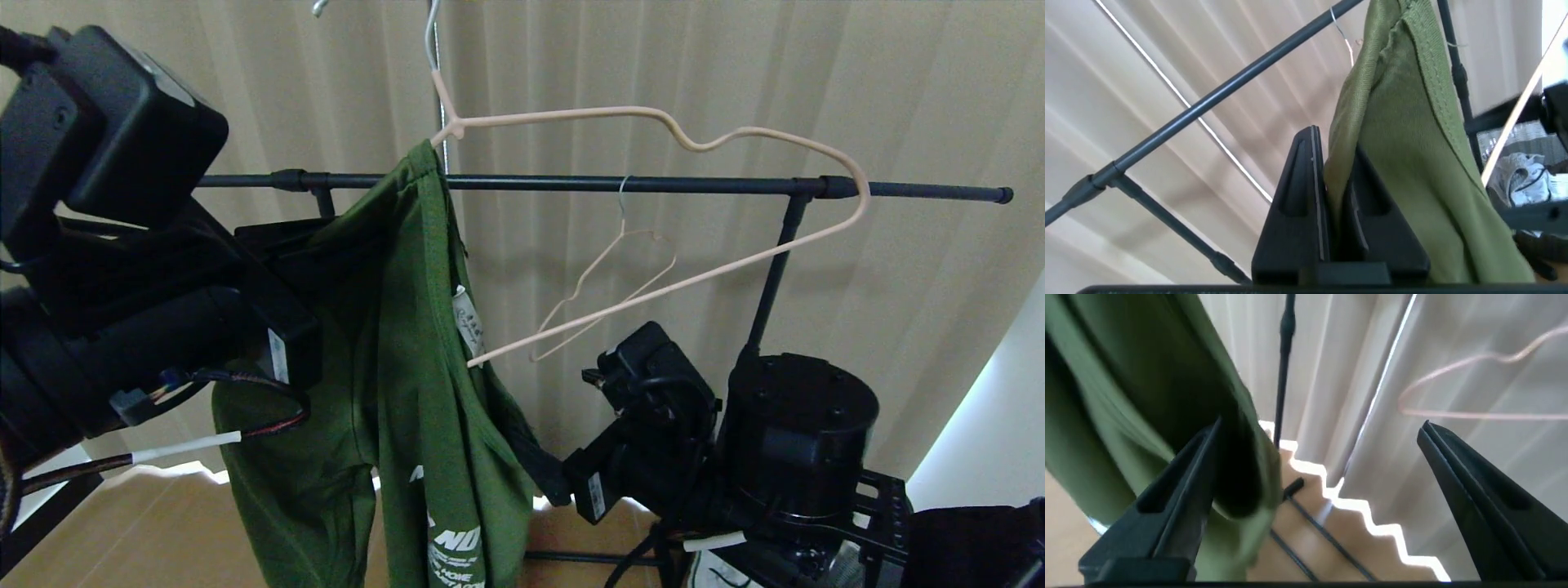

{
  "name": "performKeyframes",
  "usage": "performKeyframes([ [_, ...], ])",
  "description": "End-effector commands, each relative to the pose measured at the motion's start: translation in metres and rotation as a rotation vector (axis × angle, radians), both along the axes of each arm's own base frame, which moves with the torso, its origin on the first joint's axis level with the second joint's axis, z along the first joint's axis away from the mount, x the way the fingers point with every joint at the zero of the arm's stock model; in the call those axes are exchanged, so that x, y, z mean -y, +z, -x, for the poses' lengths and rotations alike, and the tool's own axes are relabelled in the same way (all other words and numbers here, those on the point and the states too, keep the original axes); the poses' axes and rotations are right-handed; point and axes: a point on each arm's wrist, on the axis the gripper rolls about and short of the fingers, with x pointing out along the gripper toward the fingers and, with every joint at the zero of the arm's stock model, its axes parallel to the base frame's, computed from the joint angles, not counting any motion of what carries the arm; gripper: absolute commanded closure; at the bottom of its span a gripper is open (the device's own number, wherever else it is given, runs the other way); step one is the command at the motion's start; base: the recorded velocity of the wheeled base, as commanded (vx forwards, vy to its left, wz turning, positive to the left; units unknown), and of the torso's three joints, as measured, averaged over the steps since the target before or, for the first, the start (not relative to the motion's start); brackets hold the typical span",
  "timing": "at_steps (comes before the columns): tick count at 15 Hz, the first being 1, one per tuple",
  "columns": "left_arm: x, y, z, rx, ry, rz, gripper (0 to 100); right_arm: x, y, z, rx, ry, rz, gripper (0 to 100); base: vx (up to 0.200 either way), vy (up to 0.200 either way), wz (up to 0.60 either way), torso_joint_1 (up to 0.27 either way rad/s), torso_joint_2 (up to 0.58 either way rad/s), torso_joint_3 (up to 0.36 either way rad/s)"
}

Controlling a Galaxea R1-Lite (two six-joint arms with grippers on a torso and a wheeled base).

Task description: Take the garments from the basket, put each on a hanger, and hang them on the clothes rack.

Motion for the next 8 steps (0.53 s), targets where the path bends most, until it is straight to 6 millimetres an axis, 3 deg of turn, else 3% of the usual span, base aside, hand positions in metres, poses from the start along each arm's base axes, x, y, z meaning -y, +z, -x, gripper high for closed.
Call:
performKeyframes([
  [1,-0.002,0.004,0.002,0.013,0.003,0.011,100,0.004,-0.011,-0.002,-0.023,-0.016,0.033,0,0.000,0.000,0.00,0.000,0.00,0.000],
  [2,-0.004,0.007,0.002,0.021,0.008,0.019,100,0.010,-0.012,-0.002,-0.025,-0.028,0.045,100,0.000,0.000,0.00,0.000,0.00,0.000],
  [4,-0.005,0.007,0.002,0.024,0.015,0.020,100,0.023,-0.008,-0.003,-0.011,-0.054,0.054,100,0.000,0.000,0.00,0.000,0.00,0.000],
  [8,-0.018,-0.001,-0.008,0.044,0.099,-0.075,100,0.075,0.011,-0.011,0.038,-0.205,0.039,100,0.000,0.000,0.00,0.000,0.00,0.000],
])
